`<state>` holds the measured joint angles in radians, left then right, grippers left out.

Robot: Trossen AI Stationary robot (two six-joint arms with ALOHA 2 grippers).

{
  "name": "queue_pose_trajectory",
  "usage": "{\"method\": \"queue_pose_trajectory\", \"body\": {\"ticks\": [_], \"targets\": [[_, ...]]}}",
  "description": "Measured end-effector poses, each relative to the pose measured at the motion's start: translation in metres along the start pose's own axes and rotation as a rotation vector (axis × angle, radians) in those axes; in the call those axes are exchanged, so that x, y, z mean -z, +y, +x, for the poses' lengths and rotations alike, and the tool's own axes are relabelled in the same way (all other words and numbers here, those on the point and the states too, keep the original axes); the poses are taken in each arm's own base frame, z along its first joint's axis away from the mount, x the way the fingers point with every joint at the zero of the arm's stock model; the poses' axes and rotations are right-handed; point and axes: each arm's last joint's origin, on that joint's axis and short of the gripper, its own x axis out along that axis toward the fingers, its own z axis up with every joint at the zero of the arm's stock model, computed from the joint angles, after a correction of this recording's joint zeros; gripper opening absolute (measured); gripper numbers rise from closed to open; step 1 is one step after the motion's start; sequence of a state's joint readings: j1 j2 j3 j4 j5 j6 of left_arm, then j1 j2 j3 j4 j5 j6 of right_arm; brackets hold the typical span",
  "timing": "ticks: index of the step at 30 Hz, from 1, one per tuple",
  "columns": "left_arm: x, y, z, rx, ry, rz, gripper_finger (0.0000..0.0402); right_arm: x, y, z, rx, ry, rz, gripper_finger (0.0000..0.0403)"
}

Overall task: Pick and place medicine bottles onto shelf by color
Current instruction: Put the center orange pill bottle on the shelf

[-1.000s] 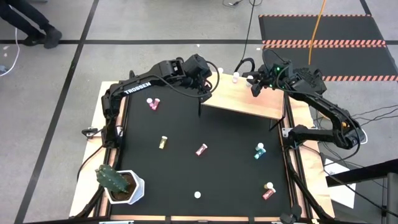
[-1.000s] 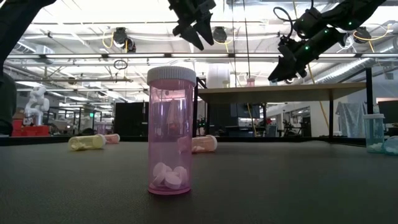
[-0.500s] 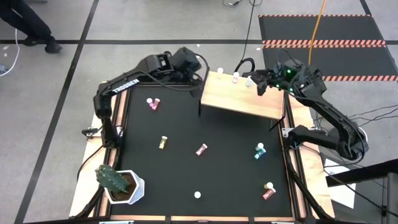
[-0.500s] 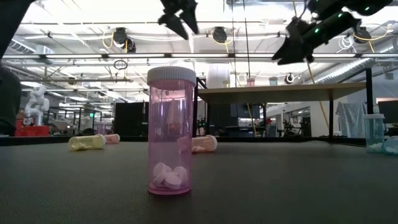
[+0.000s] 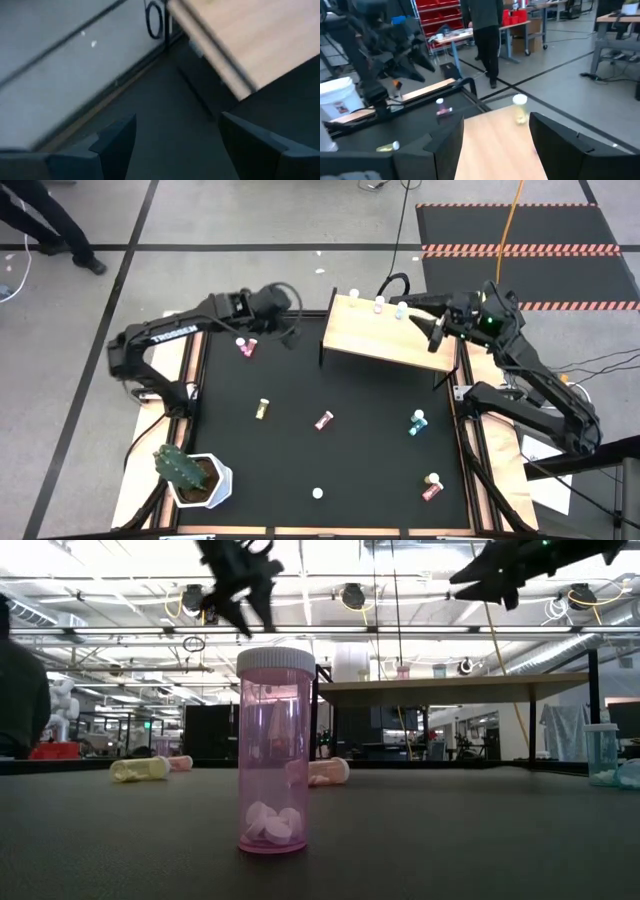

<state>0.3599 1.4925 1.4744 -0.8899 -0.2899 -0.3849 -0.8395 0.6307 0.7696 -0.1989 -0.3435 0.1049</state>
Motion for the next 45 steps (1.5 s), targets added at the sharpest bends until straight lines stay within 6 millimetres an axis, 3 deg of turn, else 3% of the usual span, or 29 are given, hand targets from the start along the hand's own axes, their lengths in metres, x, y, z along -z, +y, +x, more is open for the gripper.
{"method": "queue_pose_trajectory", "body": {"ticks": [5, 11, 15, 21, 25, 30, 36, 40, 45], "targets": [[0.039, -0.003, 0.008, 0.093, 0.072, -0.081, 0.0282, 0.027, 0.005, 0.002, -0.051, 0.048, 0.042, 0.022], [0.063, -0.013, 0.016, 0.109, 0.13, 0.003, 0.0282, 0.049, 0.006, 0.013, -0.057, 0.075, 0.185, 0.0215], [0.078, -0.012, 0.028, 0.079, 0.191, 0.006, 0.0282, 0.037, 0.018, 0.014, 0.008, 0.09, 0.126, 0.0192], [0.097, 0.001, 0.046, 0.079, 0.294, 0.018, 0.0282, -0.001, 0.044, 0.009, 0.079, 0.139, 0.026, 0.0154], [0.1, 0.01, 0.053, 0.103, 0.326, 0.021, 0.0282, -0.01, 0.066, 0.018, 0.116, 0.263, -0.062, 0.0144], [0.098, 0.02, 0.061, 0.048, 0.265, 0.122, 0.0282, -0.003, 0.106, 0.042, 0.169, 0.346, -0.181, 0.0134], [0.093, 0.025, 0.067, 0.048, 0.191, 0.187, 0.0282, 0.014, 0.142, 0.053, 0.138, 0.395, -0.096, 0.0119], [0.095, 0.028, 0.067, 0.062, 0.239, 0.062, 0.0282, 0.022, 0.148, 0.043, 0.146, 0.455, -0.016, 0.0109], [0.103, 0.025, 0.064, 0.047, 0.323, -0.053, 0.0282, 0.024, 0.137, 0.025, 0.206, 0.519, 0.077, 0.0098]]}}
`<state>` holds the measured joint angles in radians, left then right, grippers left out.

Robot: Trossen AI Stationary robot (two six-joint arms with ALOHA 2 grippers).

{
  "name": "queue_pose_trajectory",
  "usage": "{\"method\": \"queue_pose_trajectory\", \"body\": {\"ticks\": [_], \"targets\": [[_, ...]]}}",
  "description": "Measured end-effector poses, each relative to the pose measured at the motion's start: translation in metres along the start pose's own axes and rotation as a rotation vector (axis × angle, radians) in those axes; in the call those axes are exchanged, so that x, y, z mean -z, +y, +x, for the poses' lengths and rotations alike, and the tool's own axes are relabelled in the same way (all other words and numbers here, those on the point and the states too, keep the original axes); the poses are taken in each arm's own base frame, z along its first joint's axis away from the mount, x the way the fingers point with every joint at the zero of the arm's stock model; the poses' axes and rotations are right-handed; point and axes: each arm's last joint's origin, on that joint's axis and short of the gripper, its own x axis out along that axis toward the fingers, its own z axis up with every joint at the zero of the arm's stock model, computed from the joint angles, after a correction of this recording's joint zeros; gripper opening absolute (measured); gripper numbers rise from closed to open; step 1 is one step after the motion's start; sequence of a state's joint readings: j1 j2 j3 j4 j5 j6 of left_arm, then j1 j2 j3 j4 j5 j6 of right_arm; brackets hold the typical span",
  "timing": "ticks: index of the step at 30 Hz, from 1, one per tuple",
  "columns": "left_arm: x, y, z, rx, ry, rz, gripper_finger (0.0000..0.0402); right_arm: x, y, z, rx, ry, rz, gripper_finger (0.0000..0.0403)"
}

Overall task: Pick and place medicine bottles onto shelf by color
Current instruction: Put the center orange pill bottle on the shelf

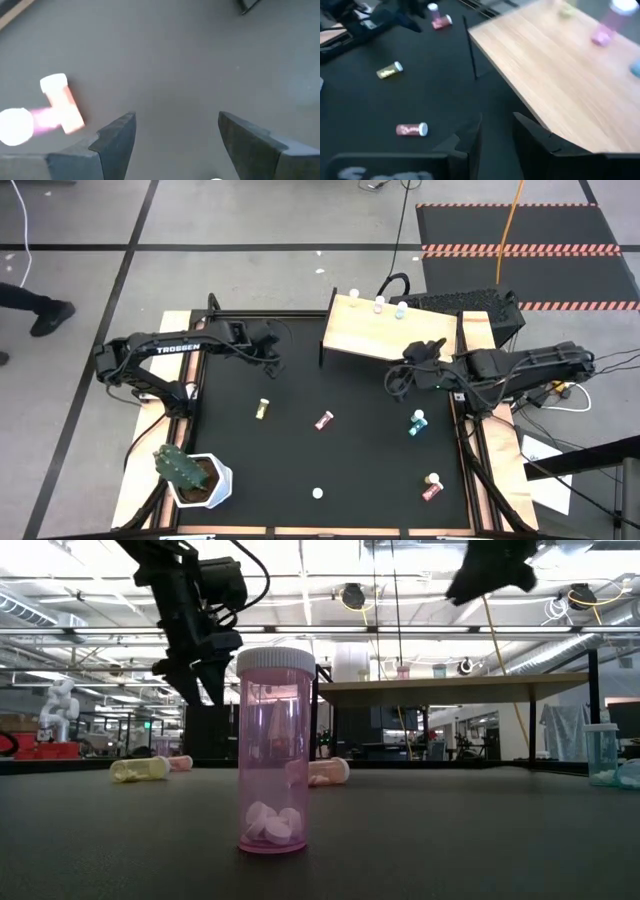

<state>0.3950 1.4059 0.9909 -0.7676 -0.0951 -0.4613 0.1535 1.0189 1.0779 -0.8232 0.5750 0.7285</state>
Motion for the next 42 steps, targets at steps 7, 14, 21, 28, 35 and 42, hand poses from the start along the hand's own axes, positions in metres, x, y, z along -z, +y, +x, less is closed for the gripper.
{"method": "queue_pose_trajectory", "body": {"ticks": [7, 14, 21, 28, 35, 42], "targets": [[0.016, -0.015, -0.003, -0.047, 0.051, -0.189, 0.0282, 0.005, -0.02, -0.019, -0.003, 0.042, 0.054, 0.0093], [0.031, -0.033, 0.004, -0.109, 0.087, -0.329, 0.0282, 0.01, -0.03, -0.032, -0.104, 0.117, 0.054, 0.0093], [0.045, -0.052, 0.028, -0.135, 0.208, -0.343, 0.0282, 0.047, -0.025, -0.021, -0.209, 0.243, 0.056, 0.0093], [0.068, -0.067, 0.037, -0.166, 0.373, -0.299, 0.0282, 0.075, -0.013, -0.015, -0.311, 0.28, 0.024, 0.0093], [0.086, -0.081, 0.028, -0.15, 0.418, -0.282, 0.0282, 0.078, -0.015, -0.017, -0.323, 0.276, -0.012, 0.0093], [0.101, -0.093, 0.023, -0.128, 0.457, -0.24, 0.0282, 0.097, -0.015, -0.014, -0.434, 0.339, 0.065, 0.0093]]}}
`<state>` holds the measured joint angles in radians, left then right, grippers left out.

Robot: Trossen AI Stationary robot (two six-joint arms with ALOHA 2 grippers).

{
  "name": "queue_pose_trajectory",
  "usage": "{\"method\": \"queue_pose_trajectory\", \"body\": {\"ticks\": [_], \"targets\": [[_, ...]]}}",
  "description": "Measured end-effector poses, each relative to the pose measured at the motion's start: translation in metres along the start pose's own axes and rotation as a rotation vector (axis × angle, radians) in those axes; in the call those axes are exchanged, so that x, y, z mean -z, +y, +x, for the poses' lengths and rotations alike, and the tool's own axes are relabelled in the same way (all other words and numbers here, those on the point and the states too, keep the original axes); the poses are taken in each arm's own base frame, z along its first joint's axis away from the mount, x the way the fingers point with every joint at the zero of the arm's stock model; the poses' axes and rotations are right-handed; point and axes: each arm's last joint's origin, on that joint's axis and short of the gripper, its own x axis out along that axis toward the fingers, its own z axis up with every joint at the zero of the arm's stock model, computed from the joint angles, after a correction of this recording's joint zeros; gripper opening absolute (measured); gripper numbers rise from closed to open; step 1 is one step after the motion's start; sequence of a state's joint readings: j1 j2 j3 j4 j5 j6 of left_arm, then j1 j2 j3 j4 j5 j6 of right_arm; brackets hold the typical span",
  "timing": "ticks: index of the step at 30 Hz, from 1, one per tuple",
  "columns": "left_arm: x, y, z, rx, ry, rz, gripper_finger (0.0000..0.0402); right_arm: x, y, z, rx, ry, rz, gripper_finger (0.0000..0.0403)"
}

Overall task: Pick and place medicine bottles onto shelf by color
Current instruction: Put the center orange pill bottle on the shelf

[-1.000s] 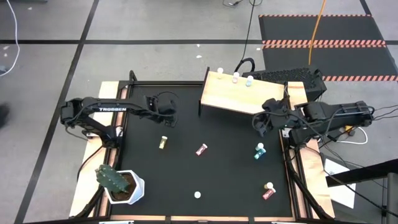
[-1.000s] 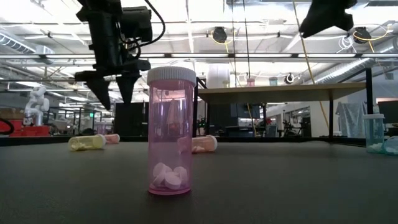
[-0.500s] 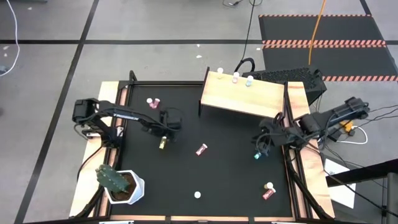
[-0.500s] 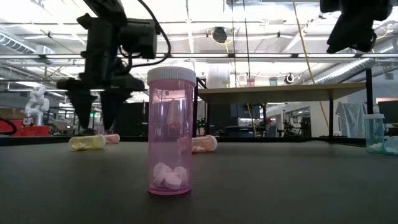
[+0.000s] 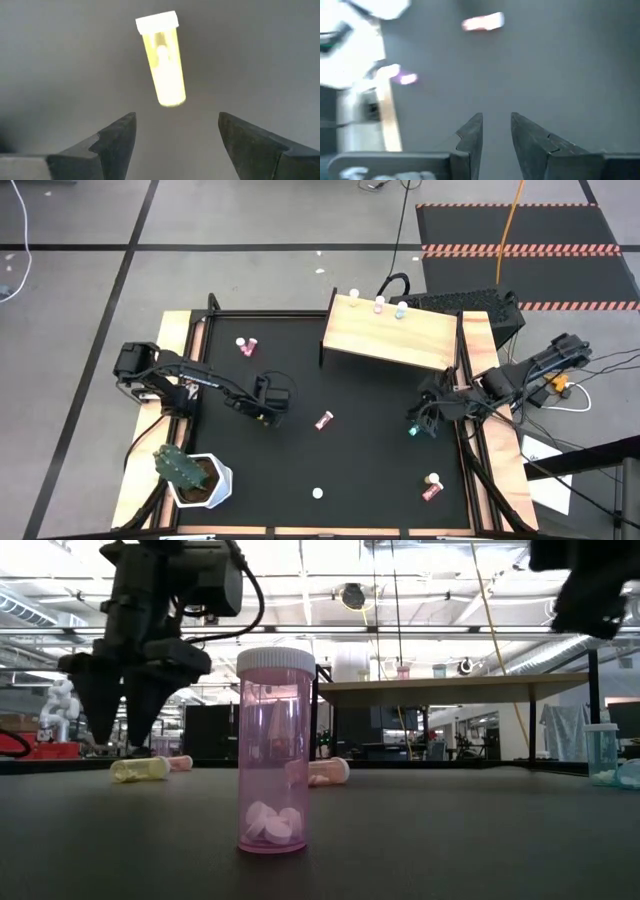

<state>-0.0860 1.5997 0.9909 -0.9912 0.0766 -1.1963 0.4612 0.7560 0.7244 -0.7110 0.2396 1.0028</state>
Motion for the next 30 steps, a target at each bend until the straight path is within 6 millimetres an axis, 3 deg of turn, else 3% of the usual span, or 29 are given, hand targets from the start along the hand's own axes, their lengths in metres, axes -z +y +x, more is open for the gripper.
{"method": "queue_pose_trajectory", "body": {"ticks": [6, 9, 15, 18, 22, 25, 30], "targets": [[0.009, -0.004, -0.001, 0.026, 0.073, -0.008, 0.0282, 0.008, 0.017, -0.002, -0.183, -0.03, 0.041, 0.0093], [0.008, -0.014, -0.014, 0.094, 0.094, 0.011, 0.0282, 0.004, 0.025, -0.006, -0.27, -0.076, 0.069, 0.0093], [-0.004, -0.025, -0.062, 0.239, -0.05, 0.12, 0.0282, -0.014, 0.036, -0.02, -0.439, -0.281, 0.089, 0.0093], [-0.013, -0.022, -0.103, 0.365, -0.14, 0.137, 0.0282, -0.025, 0.04, -0.034, -0.534, -0.406, 0.103, 0.0093], [-0.016, -0.007, -0.159, 0.441, -0.404, 0.208, 0.0282, -0.037, 0.041, -0.054, -0.589, -0.57, 0.113, 0.0093], [-0.019, 0.014, -0.19, 0.41, -0.611, 0.163, 0.0282, -0.045, 0.041, -0.066, -0.58, -0.641, 0.119, 0.0093], [-0.028, 0.059, -0.204, 0.247, -0.712, 0.046, 0.0282, -0.051, 0.042, -0.072, -0.559, -0.687, 0.124, 0.0093]]}}
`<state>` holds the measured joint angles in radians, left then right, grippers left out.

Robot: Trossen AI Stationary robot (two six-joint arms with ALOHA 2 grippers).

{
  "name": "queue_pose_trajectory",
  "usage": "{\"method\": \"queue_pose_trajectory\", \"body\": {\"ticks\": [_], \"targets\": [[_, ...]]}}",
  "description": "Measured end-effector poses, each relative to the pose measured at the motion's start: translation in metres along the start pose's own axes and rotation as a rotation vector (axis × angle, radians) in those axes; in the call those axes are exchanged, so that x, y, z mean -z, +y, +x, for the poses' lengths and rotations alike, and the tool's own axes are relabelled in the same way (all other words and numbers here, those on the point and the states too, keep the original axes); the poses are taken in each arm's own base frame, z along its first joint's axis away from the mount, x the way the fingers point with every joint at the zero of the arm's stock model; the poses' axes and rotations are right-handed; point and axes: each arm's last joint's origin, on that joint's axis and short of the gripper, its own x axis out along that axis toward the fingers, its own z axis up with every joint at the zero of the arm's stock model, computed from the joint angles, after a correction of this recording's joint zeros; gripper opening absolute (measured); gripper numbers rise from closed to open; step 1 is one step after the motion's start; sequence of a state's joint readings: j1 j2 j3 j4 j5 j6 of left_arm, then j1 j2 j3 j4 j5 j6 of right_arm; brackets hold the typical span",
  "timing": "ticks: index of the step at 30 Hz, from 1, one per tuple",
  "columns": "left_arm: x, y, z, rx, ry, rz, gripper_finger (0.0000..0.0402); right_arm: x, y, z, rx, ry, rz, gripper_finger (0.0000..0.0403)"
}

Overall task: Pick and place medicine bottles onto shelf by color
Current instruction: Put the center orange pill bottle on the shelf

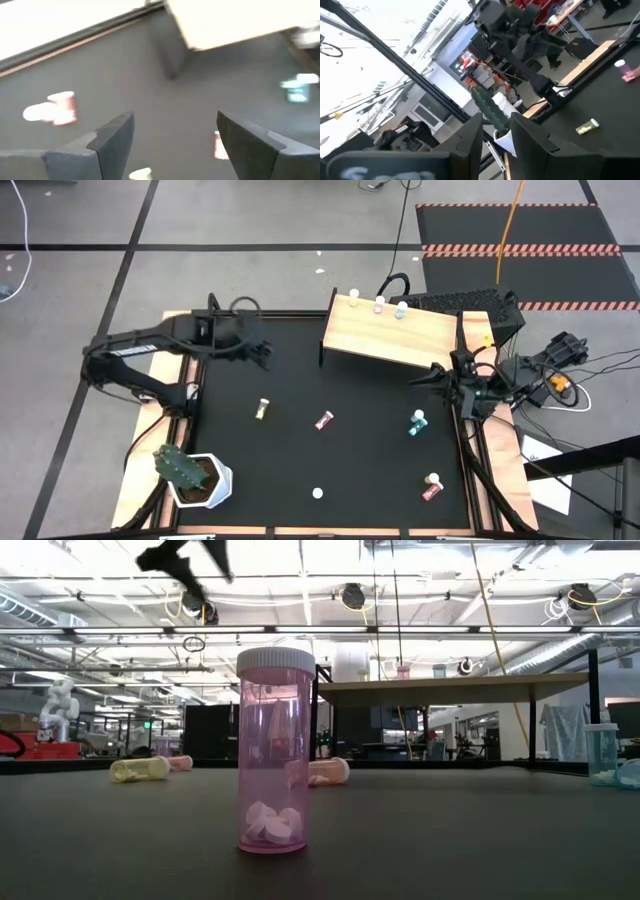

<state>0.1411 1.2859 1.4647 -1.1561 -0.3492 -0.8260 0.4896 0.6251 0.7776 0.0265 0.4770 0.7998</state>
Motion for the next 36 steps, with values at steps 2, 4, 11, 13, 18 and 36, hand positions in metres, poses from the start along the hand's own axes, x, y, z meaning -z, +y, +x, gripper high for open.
{"method": "queue_pose_trajectory", "body": {"ticks": [2, 4, 11, 13, 18, 36], "targets": [[-0.005, 0.015, 0.004, -0.074, 0.022, -0.01, 0.0282, 0.0, -0.001, 0.001, 0.012, -0.001, -0.006, 0.0093], [-0.009, 0.026, 0.013, -0.126, 0.043, -0.012, 0.0282, 0.001, -0.003, 0.003, 0.029, 0.001, -0.014, 0.0093], [-0.013, 0.025, 0.071, 0.174, -0.026, 0.053, 0.0282, 0.009, -0.021, -0.002, 0.181, 0.113, -0.105, 0.0093], [-0.01, 0.012, 0.085, 0.374, -0.088, 0.09, 0.0282, 0.016, -0.035, -0.01, 0.311, 0.211, -0.119, 0.0093], [0.01, 0.008, 0.116, 0.403, -0.093, 0.047, 0.0282, 0.029, -0.059, -0.028, 0.591, 0.349, -0.003, 0.0093], [0.028, -0.033, 0.104, 0.657, -0.273, 0.155, 0.0282, 0.06, -0.087, -0.032, 0.846, 0.908, -0.416, 0.0144]]}}
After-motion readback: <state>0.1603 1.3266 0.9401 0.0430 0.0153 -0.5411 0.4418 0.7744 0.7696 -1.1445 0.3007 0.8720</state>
